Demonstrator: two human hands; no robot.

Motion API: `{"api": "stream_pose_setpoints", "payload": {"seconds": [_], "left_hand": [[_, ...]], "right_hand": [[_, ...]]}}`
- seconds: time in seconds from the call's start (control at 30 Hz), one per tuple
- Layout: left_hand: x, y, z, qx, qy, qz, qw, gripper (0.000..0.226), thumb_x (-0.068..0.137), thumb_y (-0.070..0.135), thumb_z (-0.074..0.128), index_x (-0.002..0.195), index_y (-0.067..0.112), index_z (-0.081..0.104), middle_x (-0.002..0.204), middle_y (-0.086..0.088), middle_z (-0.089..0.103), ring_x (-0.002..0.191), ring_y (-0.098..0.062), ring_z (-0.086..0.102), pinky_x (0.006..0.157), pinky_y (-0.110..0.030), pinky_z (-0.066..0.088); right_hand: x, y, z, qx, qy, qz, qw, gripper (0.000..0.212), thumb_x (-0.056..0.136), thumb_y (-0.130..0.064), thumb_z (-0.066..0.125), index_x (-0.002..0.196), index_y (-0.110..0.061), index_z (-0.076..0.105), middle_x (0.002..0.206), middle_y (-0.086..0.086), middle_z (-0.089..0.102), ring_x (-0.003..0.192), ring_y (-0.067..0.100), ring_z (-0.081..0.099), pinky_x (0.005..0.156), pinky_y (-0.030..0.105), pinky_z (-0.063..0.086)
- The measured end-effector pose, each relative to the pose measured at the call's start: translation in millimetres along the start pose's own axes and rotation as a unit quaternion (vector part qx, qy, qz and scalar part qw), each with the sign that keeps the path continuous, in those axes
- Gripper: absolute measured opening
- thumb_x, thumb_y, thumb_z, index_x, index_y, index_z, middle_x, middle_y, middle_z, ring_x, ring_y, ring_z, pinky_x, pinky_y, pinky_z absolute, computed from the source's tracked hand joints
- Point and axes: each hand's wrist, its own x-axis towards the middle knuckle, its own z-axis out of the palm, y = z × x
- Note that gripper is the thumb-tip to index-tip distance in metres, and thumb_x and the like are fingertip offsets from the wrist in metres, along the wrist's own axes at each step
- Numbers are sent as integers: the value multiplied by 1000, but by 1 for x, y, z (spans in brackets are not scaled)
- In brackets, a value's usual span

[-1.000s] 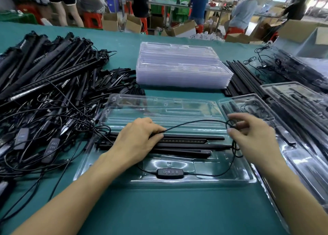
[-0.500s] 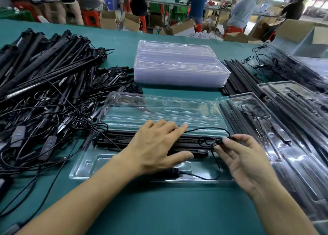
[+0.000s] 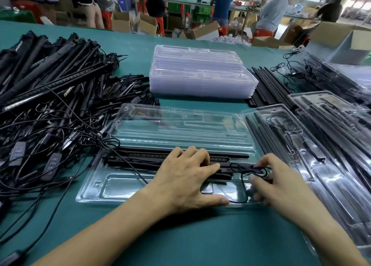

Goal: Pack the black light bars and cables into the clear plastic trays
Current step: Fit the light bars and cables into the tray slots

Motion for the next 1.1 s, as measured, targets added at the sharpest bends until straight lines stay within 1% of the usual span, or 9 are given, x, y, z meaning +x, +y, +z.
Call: {"api": "stream_pose_setpoints", "payload": {"seconds": [0.13,0.27,0.47,0.53,0.63,0.77,0.87,0.97,1.1], "left_hand": [[-1,0,3,15,27,11,999,77,84,82,25,132,32,60,103,7,53,92,-15,47,81,-35,42],[-1,2,4,16,36,29,999,75,86,77,29,135,27,57,104,5,56,93,-17,51,80,-36,45],[2,1,3,-46,-13,15,999,83,82,80,28,143,29,49,112,6,54,100,-16,47,91,-34,41],[0,-2,1,-153,5,-20,988,66,86,72,45,134,29,58,109,8,58,100,-12,51,93,-32,43],[-1,-10,1,-308,56,-71,947,26,87,39,73,109,25,73,101,10,62,98,-5,55,90,-22,44],[3,-14,-3,-361,35,-89,928,7,82,21,80,89,20,80,96,10,64,93,-1,59,81,-10,42],[5,-15,-4,-348,19,-97,932,8,82,23,80,89,19,79,98,9,63,95,-2,58,87,-16,45],[4,-18,-3,-264,13,-97,960,24,83,40,77,101,25,75,106,13,61,103,-8,50,93,-22,40],[2,-21,-1,-249,8,-110,962,38,81,51,74,113,31,69,111,15,57,105,-8,46,97,-28,39]], "right_hand": [[5,-8,0,-69,-33,1,997,14,91,-34,61,98,-33,49,61,-4,70,53,2,62,47,15,39],[6,-17,6,-22,-36,33,999,38,71,-28,82,93,-30,51,62,-8,70,50,8,63,48,18,45],[2,-11,24,-64,55,30,996,38,75,-23,70,102,-33,46,64,-6,67,74,22,63,72,40,53],[3,-7,28,-69,67,15,995,37,76,-21,64,104,-33,43,69,-3,67,76,26,62,73,42,52],[1,-3,28,-9,80,-10,997,41,77,-12,63,100,-38,42,62,-9,67,59,9,59,61,34,48],[-2,-1,17,182,84,-24,979,60,77,4,62,106,-48,57,62,3,63,43,15,53,46,25,44],[-3,1,13,228,36,-57,971,60,77,12,60,105,-40,65,71,15,62,53,23,54,52,28,43],[-3,-2,16,267,-29,-74,960,58,80,17,58,100,-36,68,68,5,61,55,19,59,52,18,44],[-1,-5,17,292,-67,-67,952,50,79,13,68,101,-31,69,68,4,65,61,12,53,57,20,43]]}}
